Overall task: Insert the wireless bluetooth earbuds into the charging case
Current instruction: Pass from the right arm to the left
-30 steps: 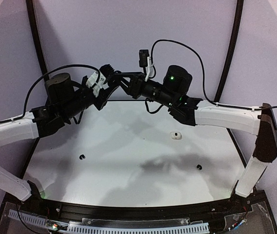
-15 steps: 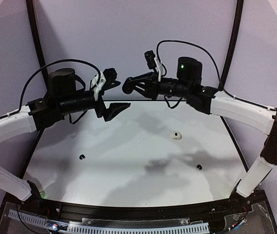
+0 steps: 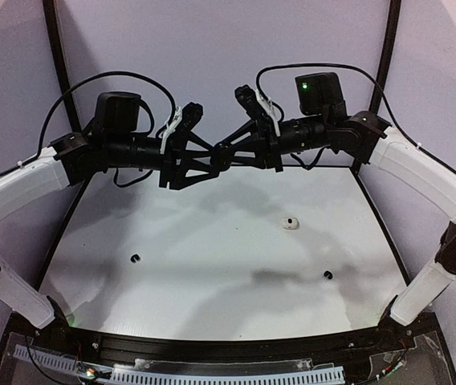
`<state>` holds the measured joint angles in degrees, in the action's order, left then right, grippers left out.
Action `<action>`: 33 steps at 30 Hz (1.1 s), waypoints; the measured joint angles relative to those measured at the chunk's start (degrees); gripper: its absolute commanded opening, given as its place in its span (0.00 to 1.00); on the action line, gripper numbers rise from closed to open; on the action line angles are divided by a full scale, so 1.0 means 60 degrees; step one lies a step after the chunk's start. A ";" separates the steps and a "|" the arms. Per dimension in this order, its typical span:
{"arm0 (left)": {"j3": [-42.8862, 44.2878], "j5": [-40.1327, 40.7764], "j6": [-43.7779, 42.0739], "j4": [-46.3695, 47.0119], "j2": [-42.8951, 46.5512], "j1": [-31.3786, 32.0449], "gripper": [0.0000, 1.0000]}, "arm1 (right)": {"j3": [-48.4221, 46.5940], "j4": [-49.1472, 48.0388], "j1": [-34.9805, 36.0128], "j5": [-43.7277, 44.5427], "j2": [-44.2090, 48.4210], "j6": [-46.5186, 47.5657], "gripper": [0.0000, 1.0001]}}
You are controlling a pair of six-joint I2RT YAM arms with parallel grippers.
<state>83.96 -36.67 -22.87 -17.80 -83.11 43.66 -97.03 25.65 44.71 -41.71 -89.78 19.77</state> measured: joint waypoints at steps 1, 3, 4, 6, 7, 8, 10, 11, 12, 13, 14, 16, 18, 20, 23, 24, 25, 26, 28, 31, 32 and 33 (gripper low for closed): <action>0.0066 -0.0007 0.0007 -0.0087 -0.0033 0.0015 0.53 | -0.0044 0.0106 0.0047 0.0011 -0.0018 0.0051 0.00; 0.0222 -0.0007 0.0029 -0.0168 -0.0102 0.0047 0.47 | -0.0175 0.0291 0.0189 0.0051 -0.0069 0.0168 0.00; 0.0262 0.0004 0.0011 -0.0197 -0.0113 0.0055 0.43 | -0.0208 0.0328 0.0244 0.0069 -0.0073 0.0197 0.00; 0.0317 0.0011 0.0022 -0.0277 -0.0117 0.0066 0.36 | -0.0237 0.0339 0.0288 0.0091 -0.0073 0.0222 0.00; 0.0357 0.0018 -0.0025 -0.0335 -0.0117 0.0080 0.30 | -0.0237 0.0335 0.0302 0.0113 -0.0073 0.0233 0.00; 0.0372 0.0011 -0.0055 -0.0353 -0.0120 0.0091 0.28 | -0.0237 0.0335 0.0302 0.0142 -0.0073 0.0237 0.00; 0.0379 0.0011 -0.0040 -0.0397 -0.0120 0.0098 0.16 | -0.0237 0.0339 0.0302 0.0178 -0.0073 0.0240 0.00; 0.0379 0.0007 -0.0102 -0.0415 -0.0120 0.0106 0.10 | -0.0240 0.0379 0.0302 0.0171 -0.0073 0.0244 0.00; 0.0379 -0.0018 -0.0138 -0.0459 -0.0120 0.0106 0.06 | -0.0240 0.0412 0.0302 0.0168 -0.0073 0.0255 0.00; 0.0382 -0.0026 -0.0171 -0.0492 -0.0120 0.0106 0.04 | -0.0244 0.0459 0.0302 0.0171 -0.0073 0.0273 0.00; 0.0386 -0.0029 -0.0138 -0.0514 -0.0120 0.0109 0.02 | -0.0244 0.0477 0.0306 0.0168 -0.0073 0.0288 0.00; 0.0390 -0.0036 -0.0084 -0.0532 -0.0124 0.0109 0.01 | -0.0244 0.0481 0.0313 0.0171 -0.0073 0.0277 0.07; 0.0390 -0.0047 0.0015 -0.0525 -0.0124 0.0109 0.01 | -0.0233 0.0448 0.0313 0.0175 -0.0073 0.0215 0.17; 0.0386 -0.0062 0.0168 -0.0525 -0.0120 0.0109 0.01 | -0.0182 0.0364 0.0313 0.0175 -0.0062 0.0087 0.27; 0.0310 -0.0087 0.0546 -0.0302 -0.0109 0.0113 0.01 | 0.0025 -0.0047 0.0313 0.0288 0.0022 -0.0175 0.50; 0.0248 -0.0066 0.0812 -0.0087 -0.0109 0.0142 0.01 | 0.0084 -0.0182 0.0321 0.0321 0.0040 -0.0259 0.52; 0.0200 -0.0044 0.0998 0.0040 -0.0102 0.0146 0.01 | 0.0197 -0.0379 0.0321 0.0401 0.0084 -0.0364 0.54; 0.0098 -0.0011 0.1260 0.0259 -0.0080 0.0146 0.01 | 0.0452 -0.0736 0.0270 0.0459 0.0208 -0.0452 0.55; -0.0087 0.0022 0.1796 0.0667 -0.0033 0.0084 0.01 | 0.1235 -0.1497 0.0142 0.0455 0.0601 -0.0896 0.59; -0.0758 -0.0182 0.3304 0.2025 0.0229 -0.0452 0.01 | 0.3082 -0.3257 -0.0240 0.0306 0.1548 -0.1854 0.60; -0.1056 -0.0280 0.3938 0.2692 0.0350 -0.0736 0.01 | 0.3526 -0.3876 -0.0339 0.0277 0.1745 -0.2182 0.59; -0.1290 -0.0361 0.4433 0.3282 0.0437 -0.0929 0.01 | 0.3843 -0.4459 -0.0386 0.0280 0.1836 -0.2506 0.59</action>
<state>76.23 -38.83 3.73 1.89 -80.49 38.09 -73.97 -1.10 42.39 -40.03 -78.76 4.73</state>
